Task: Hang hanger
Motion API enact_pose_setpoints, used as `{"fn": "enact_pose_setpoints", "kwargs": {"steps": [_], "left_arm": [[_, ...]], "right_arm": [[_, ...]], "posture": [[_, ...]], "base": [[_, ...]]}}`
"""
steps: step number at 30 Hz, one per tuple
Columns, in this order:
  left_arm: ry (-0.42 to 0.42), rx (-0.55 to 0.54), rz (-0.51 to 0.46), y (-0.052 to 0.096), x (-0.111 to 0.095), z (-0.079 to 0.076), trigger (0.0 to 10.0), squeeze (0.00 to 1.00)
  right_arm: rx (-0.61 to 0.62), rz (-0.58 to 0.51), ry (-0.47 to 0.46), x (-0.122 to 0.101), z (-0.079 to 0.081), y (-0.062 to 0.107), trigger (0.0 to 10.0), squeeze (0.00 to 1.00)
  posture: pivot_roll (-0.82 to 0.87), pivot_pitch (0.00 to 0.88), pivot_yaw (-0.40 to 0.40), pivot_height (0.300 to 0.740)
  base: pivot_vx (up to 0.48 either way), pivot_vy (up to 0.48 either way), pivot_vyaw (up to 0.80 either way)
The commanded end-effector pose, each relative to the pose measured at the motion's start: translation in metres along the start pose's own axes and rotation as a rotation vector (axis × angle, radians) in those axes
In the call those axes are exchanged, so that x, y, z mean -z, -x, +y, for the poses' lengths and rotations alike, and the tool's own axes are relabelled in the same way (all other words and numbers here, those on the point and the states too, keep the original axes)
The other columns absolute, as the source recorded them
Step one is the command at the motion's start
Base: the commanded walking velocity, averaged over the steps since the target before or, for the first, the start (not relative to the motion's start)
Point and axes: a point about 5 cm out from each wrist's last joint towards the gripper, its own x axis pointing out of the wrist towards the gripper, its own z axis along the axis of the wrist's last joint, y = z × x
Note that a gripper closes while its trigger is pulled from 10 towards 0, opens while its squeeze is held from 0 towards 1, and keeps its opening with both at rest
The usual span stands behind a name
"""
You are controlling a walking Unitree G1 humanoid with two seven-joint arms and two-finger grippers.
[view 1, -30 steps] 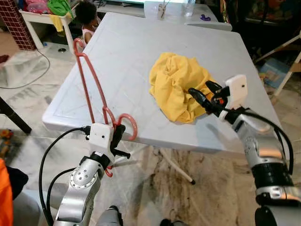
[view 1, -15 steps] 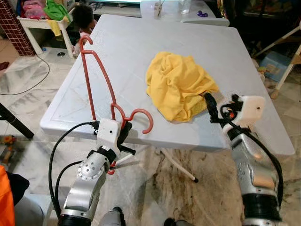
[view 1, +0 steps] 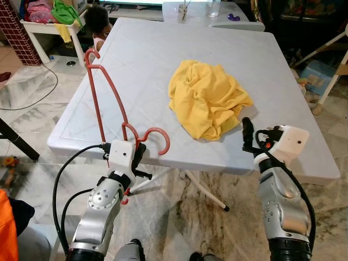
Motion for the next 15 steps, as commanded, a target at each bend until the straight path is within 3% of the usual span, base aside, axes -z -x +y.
{"fn": "enact_pose_setpoints", "kwargs": {"steps": [1, 2, 3, 15], "left_arm": [[-0.001, -0.011, 0.003, -0.0001, 0.0004, 0.0005, 10.0, 0.0], [-0.001, -0.011, 0.003, -0.0001, 0.0004, 0.0005, 10.0, 0.0], [0.002, -0.018, 0.001, -0.0003, -0.0002, 0.0006, 10.0, 0.0], [0.017, -0.059, 0.013, -0.0039, 0.0011, -0.0003, 10.0, 0.0]], "right_arm": [[0.011, 0.014, 0.003, 0.0013, -0.0009, 0.0003, 10.0, 0.29], [0.011, 0.014, 0.003, 0.0013, -0.0009, 0.0003, 10.0, 0.29], [0.005, 0.015, 0.004, 0.0007, 0.0007, -0.001, 10.0, 0.0], [-0.007, 0.026, 0.0, -0.0007, 0.0035, -0.0065, 10.0, 0.0]], "posture": [[0.09, 0.145, -0.048, 0.74], [0.09, 0.145, -0.048, 0.74], [0.09, 0.149, -0.049, 0.74], [0.09, 0.165, -0.068, 0.74]], "base": [[0.0, 0.0, -0.77], [0.0, 0.0, -0.77], [0.0, 0.0, -0.78], [0.0, 0.0, -0.77]]}}
